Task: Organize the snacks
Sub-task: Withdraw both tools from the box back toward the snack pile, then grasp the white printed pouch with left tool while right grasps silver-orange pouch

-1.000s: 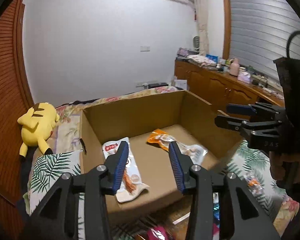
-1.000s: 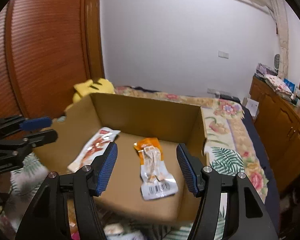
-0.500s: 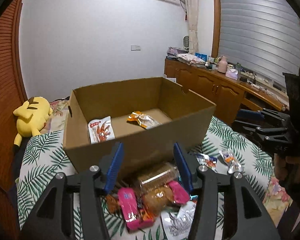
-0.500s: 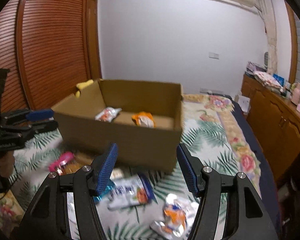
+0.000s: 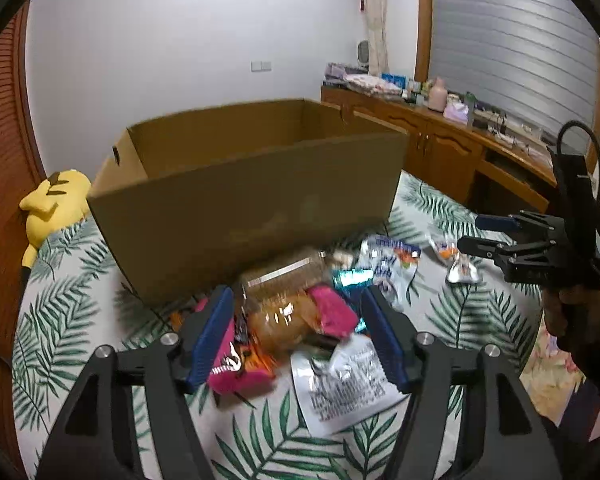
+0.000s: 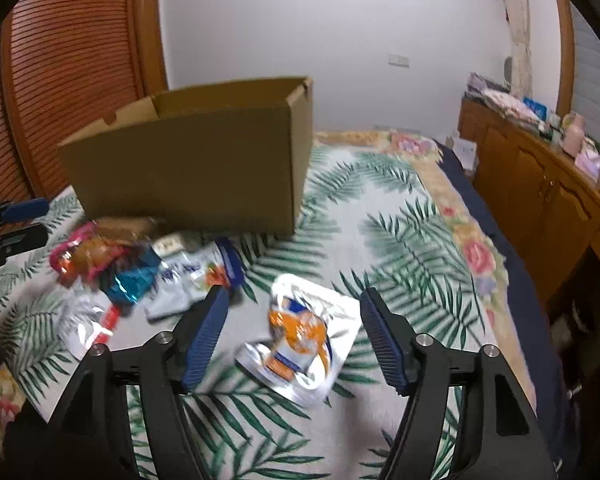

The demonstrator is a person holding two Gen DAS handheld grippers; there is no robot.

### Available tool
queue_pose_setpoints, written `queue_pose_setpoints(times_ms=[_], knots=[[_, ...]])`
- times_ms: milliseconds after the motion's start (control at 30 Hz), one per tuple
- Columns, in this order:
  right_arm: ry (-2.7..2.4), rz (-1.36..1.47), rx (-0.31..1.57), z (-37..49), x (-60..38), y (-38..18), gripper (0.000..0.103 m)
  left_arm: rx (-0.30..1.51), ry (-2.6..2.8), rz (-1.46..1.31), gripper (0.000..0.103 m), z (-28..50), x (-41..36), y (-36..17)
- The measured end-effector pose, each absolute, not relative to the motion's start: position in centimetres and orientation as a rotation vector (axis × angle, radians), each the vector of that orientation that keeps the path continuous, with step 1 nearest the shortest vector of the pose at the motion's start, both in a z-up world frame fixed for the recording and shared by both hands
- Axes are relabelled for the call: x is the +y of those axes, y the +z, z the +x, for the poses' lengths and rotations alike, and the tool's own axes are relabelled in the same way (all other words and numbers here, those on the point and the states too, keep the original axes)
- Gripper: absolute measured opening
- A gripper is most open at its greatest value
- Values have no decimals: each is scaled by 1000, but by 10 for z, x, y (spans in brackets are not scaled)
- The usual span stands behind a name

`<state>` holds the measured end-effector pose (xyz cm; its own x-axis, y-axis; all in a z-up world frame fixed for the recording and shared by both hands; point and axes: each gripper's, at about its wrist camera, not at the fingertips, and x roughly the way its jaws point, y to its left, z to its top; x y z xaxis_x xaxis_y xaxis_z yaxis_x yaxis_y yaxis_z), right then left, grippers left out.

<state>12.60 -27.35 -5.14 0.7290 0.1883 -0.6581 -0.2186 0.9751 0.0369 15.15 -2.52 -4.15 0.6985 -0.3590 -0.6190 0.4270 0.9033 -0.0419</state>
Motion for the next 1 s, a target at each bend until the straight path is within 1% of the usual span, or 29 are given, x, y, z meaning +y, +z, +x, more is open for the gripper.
queue_pose_setpoints(times_ms=[267,467,633,933,1000], knots=[[203,7,800,136,-280,-73,72,745,-455,140,67,147,-35,-62],[198,51,869,144,-287,-82,72,771,-466,151,67,142,-40,-69],[158,-46,851,140,-275,-87,72,781,-474,161,67,137,-44,-71],[139,-64,836,137,-273,-87,64,804,-488,183,67,133,-55,-75],[140,-69,835,137,-272,-87,63,809,-480,188,67,133,-57,-77]])
